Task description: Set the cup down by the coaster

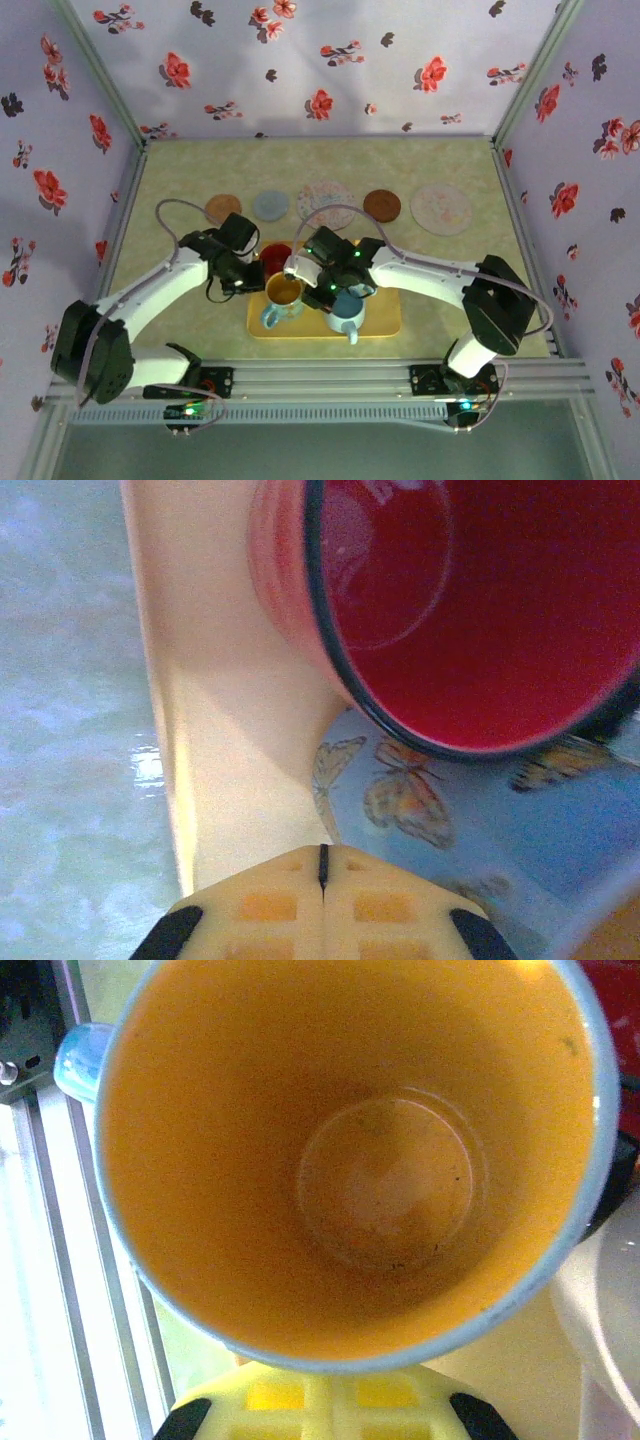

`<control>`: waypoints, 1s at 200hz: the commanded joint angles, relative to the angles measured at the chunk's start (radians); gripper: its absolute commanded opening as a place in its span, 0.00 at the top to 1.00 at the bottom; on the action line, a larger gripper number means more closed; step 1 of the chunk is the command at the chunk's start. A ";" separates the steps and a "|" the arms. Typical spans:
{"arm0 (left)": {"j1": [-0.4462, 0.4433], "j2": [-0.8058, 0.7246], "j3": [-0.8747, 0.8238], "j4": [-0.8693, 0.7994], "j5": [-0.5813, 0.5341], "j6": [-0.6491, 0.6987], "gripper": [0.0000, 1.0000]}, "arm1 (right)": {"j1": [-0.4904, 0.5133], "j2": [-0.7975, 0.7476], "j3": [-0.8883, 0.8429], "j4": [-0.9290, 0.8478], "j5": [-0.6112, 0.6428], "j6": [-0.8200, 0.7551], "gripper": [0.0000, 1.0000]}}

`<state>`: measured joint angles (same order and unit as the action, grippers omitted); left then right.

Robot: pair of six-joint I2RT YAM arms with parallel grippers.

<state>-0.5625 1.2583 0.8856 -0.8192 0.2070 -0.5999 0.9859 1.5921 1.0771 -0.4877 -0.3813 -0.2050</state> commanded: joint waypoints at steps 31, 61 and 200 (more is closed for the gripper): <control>-0.018 -0.177 0.027 -0.093 -0.052 0.046 0.99 | 0.002 -0.152 -0.077 0.124 0.062 0.023 0.79; -0.108 -0.255 0.057 -0.135 -0.100 0.086 0.96 | 0.003 -0.243 -0.160 0.200 0.143 0.041 0.51; -0.446 -0.172 0.044 -0.217 -0.274 0.011 0.47 | 0.001 -0.566 -0.398 0.294 0.261 0.071 0.01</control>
<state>-0.9752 1.0554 0.9398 -1.0168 -0.0368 -0.5652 0.9863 1.0573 0.7109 -0.2279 -0.1513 -0.1524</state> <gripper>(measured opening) 0.492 0.996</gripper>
